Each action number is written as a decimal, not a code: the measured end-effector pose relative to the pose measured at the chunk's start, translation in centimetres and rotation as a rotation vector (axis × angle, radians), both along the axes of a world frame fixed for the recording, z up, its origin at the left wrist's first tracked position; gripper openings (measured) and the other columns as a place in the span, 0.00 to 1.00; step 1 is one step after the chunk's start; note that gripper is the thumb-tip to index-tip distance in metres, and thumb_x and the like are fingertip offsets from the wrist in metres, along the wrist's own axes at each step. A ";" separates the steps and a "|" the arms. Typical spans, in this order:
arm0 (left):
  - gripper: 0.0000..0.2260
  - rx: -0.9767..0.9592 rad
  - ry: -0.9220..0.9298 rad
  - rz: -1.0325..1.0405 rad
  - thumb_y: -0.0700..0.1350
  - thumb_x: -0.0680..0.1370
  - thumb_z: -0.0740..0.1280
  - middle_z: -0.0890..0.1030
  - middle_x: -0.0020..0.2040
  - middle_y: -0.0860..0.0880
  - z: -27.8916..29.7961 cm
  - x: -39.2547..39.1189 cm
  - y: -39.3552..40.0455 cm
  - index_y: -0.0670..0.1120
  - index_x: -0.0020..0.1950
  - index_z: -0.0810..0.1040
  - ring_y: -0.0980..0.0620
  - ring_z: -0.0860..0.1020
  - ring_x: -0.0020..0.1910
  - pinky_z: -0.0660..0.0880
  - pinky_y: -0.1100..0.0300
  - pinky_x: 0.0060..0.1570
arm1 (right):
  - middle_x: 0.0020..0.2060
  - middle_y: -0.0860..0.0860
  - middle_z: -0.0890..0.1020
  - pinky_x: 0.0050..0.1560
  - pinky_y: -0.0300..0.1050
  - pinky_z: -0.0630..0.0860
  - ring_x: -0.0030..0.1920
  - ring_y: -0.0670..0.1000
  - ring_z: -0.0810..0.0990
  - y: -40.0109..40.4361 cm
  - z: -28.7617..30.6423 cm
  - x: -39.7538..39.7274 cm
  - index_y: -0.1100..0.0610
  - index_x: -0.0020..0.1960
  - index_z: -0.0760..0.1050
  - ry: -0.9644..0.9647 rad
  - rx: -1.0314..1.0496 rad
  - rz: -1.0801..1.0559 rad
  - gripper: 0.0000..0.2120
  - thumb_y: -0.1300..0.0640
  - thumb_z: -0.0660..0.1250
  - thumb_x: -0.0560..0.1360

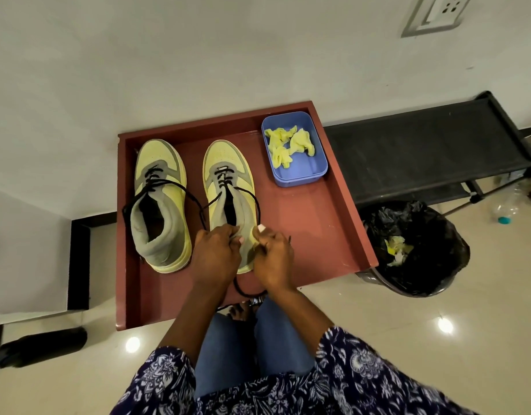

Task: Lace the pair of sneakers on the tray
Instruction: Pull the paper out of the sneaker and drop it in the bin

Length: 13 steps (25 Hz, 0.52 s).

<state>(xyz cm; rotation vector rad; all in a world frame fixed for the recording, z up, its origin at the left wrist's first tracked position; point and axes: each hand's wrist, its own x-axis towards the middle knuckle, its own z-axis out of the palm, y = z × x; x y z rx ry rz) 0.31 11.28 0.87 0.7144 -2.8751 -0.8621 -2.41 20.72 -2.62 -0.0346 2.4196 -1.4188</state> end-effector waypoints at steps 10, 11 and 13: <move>0.07 -0.001 0.077 -0.040 0.36 0.75 0.66 0.83 0.48 0.38 -0.3 0.1 -0.3 0.35 0.51 0.80 0.37 0.76 0.47 0.61 0.60 0.42 | 0.55 0.55 0.82 0.53 0.32 0.68 0.57 0.54 0.79 -1.7 1.2 -4.3 0.60 0.57 0.79 -0.001 -0.009 -0.112 0.15 0.67 0.60 0.74; 0.07 -0.002 0.092 -0.047 0.36 0.74 0.67 0.83 0.47 0.38 -0.3 0.2 -0.4 0.35 0.50 0.80 0.37 0.76 0.45 0.60 0.60 0.40 | 0.54 0.56 0.82 0.49 0.32 0.67 0.55 0.54 0.79 -2.2 1.6 -5.3 0.61 0.56 0.79 0.024 -0.005 -0.102 0.14 0.68 0.60 0.74; 0.06 -0.008 0.100 -0.045 0.35 0.74 0.67 0.83 0.45 0.38 -0.4 0.2 -0.4 0.35 0.49 0.80 0.36 0.77 0.44 0.59 0.61 0.38 | 0.51 0.57 0.83 0.43 0.29 0.64 0.53 0.55 0.79 -3.1 2.0 -6.8 0.62 0.53 0.80 0.073 0.005 -0.059 0.13 0.69 0.61 0.73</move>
